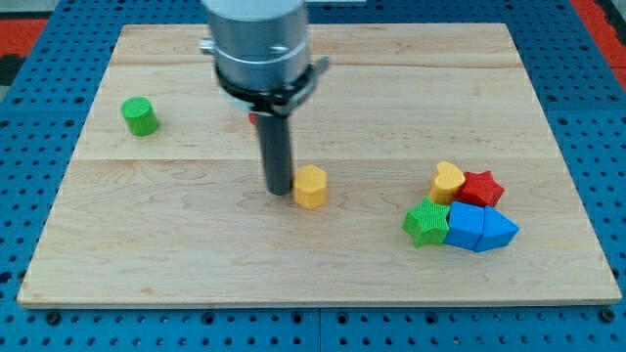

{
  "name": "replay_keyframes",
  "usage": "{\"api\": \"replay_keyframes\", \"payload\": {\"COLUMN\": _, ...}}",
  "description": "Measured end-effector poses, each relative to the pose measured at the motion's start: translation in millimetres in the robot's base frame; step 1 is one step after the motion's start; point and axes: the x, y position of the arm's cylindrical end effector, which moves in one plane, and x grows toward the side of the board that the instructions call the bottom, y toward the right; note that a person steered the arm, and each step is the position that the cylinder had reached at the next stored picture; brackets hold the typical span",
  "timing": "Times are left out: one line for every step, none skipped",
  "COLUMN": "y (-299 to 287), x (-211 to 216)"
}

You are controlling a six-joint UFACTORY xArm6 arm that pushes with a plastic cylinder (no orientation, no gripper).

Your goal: Move red circle near yellow hexagon

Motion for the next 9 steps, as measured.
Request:
{"api": "replay_keyframes", "payload": {"y": 70, "x": -1}}
{"api": "replay_keyframes", "payload": {"y": 34, "x": 9}}
{"api": "replay_keyframes", "payload": {"y": -89, "x": 18}}
{"api": "replay_keyframes", "payload": {"y": -178, "x": -12}}
{"api": "replay_keyframes", "payload": {"y": -236, "x": -64}}
{"api": "replay_keyframes", "payload": {"y": -172, "x": -109}}
{"api": "replay_keyframes", "payload": {"y": -191, "x": -110}}
{"api": "replay_keyframes", "payload": {"y": -255, "x": -127}}
{"api": "replay_keyframes", "payload": {"y": -196, "x": -162}}
